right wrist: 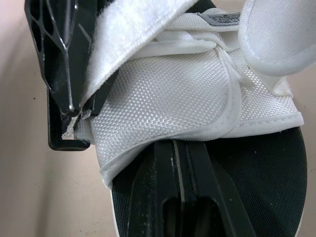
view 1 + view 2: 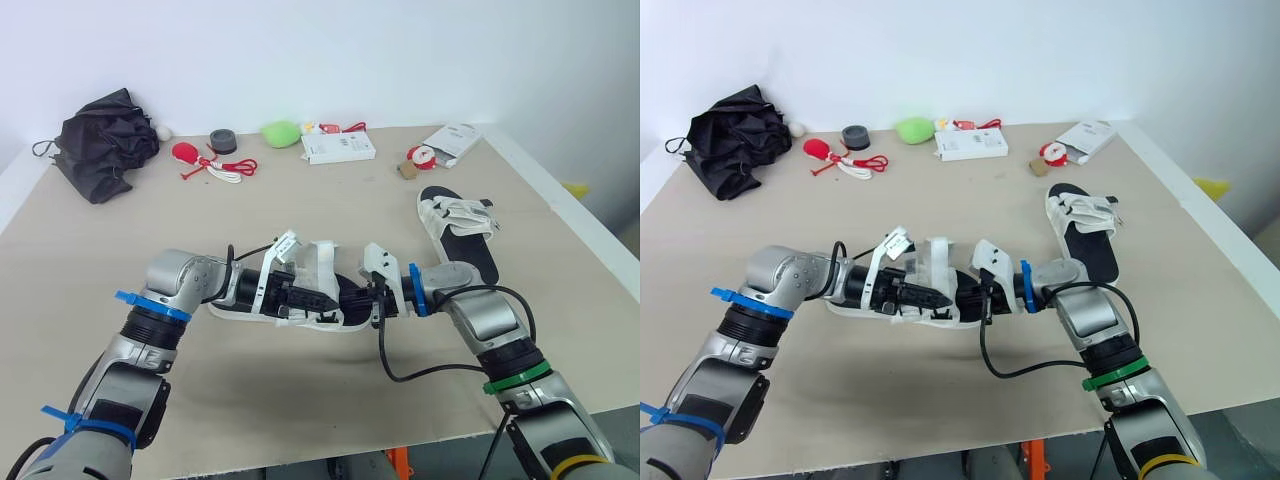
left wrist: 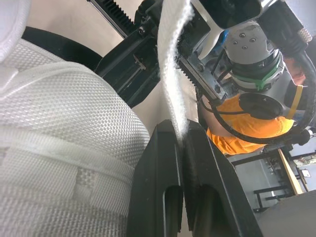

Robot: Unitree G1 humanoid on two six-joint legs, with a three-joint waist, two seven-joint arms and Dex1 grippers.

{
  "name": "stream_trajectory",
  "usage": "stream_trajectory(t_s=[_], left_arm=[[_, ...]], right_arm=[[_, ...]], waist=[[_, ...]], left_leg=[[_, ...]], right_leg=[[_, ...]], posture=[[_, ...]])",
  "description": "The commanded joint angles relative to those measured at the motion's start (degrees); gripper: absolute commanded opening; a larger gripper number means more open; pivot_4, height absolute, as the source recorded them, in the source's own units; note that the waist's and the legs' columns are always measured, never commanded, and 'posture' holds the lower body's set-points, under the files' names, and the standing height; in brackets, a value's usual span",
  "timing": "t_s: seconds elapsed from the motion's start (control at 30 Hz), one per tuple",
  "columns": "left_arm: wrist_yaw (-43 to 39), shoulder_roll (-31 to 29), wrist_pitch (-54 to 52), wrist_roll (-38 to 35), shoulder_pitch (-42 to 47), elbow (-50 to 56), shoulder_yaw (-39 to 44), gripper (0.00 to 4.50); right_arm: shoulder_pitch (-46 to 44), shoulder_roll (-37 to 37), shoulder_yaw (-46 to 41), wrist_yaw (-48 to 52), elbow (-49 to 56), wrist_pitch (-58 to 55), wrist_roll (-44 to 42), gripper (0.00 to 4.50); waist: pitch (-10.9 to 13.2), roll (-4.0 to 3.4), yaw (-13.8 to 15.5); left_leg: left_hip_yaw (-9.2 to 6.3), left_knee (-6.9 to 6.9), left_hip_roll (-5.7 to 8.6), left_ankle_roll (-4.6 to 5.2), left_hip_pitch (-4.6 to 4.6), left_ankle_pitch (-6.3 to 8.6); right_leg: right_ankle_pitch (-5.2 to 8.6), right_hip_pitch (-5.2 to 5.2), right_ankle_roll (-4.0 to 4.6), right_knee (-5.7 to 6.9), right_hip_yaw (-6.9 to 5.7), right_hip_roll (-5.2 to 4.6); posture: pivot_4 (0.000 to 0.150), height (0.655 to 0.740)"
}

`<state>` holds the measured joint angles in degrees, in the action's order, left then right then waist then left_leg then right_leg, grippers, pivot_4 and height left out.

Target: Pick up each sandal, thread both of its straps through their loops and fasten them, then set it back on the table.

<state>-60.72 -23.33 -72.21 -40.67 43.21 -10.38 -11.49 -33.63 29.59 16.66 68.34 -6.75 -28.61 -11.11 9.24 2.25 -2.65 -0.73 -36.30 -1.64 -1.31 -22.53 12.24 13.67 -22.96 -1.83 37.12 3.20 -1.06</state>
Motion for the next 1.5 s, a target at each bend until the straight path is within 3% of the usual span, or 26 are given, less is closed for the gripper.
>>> stream_trajectory(t_s=[0.03,0.27,0.5,0.67,0.7,0.8,0.83,1.03,1.3,1.33,1.37,1.5], left_arm=[[0.0,-0.9,2.6,2.5,-2.4,2.8,-3.7,0.13],[-2.7,-3.0,20.5,12.2,-6.4,7.2,-11.2,0.13],[-5.5,-4.0,27.8,16.0,-7.2,6.6,-13.0,0.13],[-5.4,-2.7,25.3,13.4,-6.1,6.7,-10.0,1.44],[-5.4,-2.2,24.6,12.7,-5.7,6.4,-9.4,1.95],[-5.8,-0.8,17.1,7.5,-4.1,6.5,-5.8,3.05],[-5.5,0.0,13.4,5.0,-3.2,6.4,-3.8,3.19],[2.6,6.1,-5.8,-5.0,2.8,-0.5,9.6,3.19],[13.5,10.9,-4.4,-1.8,4.5,-4.6,14.0,3.19],[14.0,11.1,-3.7,-1.6,4.5,-4.5,13.8,2.67],[14.1,11.2,-3.1,-1.4,4.4,-4.6,13.6,2.6],[11.9,9.8,-0.6,-0.6,3.7,-4.3,11.4,0.79]], right_arm=[[2.6,1.0,3.0,-1.0,-3.7,-2.3,2.7,0.0],[2.6,1.1,3.0,-1.1,-3.5,-2.4,2.7,0.0],[2.6,1.2,3.2,-1.0,-3.4,-2.3,2.6,0.0],[2.2,1.2,3.3,-0.8,-3.8,-2.1,2.6,0.0],[2.1,1.2,3.3,-0.8,-3.9,-2.1,2.6,0.0],[1.8,1.3,3.4,-0.7,-4.3,-1.9,2.7,0.0],[1.7,1.3,3.4,-0.6,-4.4,-1.9,2.6,0.0],[1.1,1.0,3.4,-0.5,-5.2,-1.6,2.7,0.0],[1.4,0.8,3.3,-0.8,-5.0,-1.5,2.7,0.0],[1.5,0.8,3.3,-0.8,-4.9,-1.5,2.7,0.0],[1.6,0.8,3.3,-0.9,-4.8,-1.6,2.6,0.0],[2.1,1.2,2.9,-0.9,-4.3,-1.7,2.4,0.0]], waist=[[0.0,0.0,0.0],[-0.3,-0.15,0.1],[-0.5,-0.28,0.2],[-0.5,-0.29,0.1],[-0.5,-0.29,0.1],[-0.5,-0.3,0.1],[-0.5,-0.29,0.1],[-0.4,-0.27,0.0],[-0.4,-0.27,0.0],[-0.4,-0.27,0.0],[-0.4,-0.27,0.0],[-0.4,-0.27,0.0]], left_leg=[[0.0,0.0,0.0,0.0,0.0,0.0],[0.04,0.0,0.01,-0.06,0.03,0.04],[0.04,-0.01,0.02,-0.07,0.19,0.05],[0.03,-0.02,0.02,-0.07,0.24,0.05],[0.03,-0.02,0.02,-0.07,0.23,0.05],[0.01,-0.02,0.01,-0.05,0.23,0.06],[0.0,-0.05,0.03,-0.04,0.23,0.05],[-0.09,-0.1,0.04,-0.03,0.13,0.04],[-0.24,-0.07,0.06,-0.05,0.11,0.04],[-0.27,-0.07,0.08,-0.06,0.12,0.02],[-0.27,-0.08,0.09,-0.07,0.12,0.01],[-0.27,-0.08,0.09,-0.08,0.12,0.02]], right_leg=[[0.0,0.0,0.0,0.0,-0.01,0.0],[0.04,0.03,0.01,-0.01,0.03,-0.02],[0.21,0.2,0.27,-0.02,0.03,-0.04],[0.22,0.27,0.27,-0.03,0.03,-0.03],[0.23,0.26,0.28,-0.03,0.03,-0.02],[0.23,0.27,0.26,-0.03,0.01,-0.02],[0.22,0.3,0.25,-0.03,0.01,-0.03],[0.07,0.25,-0.02,-0.03,-0.01,0.02],[0.05,0.26,-0.05,-0.02,-0.11,0.04],[0.03,0.28,-0.07,-0.02,-0.1,0.04],[0.02,0.28,-0.07,-0.02,-0.09,0.04],[0.03,0.28,-0.06,-0.02,-0.09,0.05]], posture=[[0.15,0.74],[0.15,0.74],[0.15,0.74],[0.15,0.74],[0.15,0.74],[0.15,0.74],[0.15,0.74],[0.15,0.74],[0.15,0.74],[0.15,0.74],[0.15,0.74],[0.15,0.74]])
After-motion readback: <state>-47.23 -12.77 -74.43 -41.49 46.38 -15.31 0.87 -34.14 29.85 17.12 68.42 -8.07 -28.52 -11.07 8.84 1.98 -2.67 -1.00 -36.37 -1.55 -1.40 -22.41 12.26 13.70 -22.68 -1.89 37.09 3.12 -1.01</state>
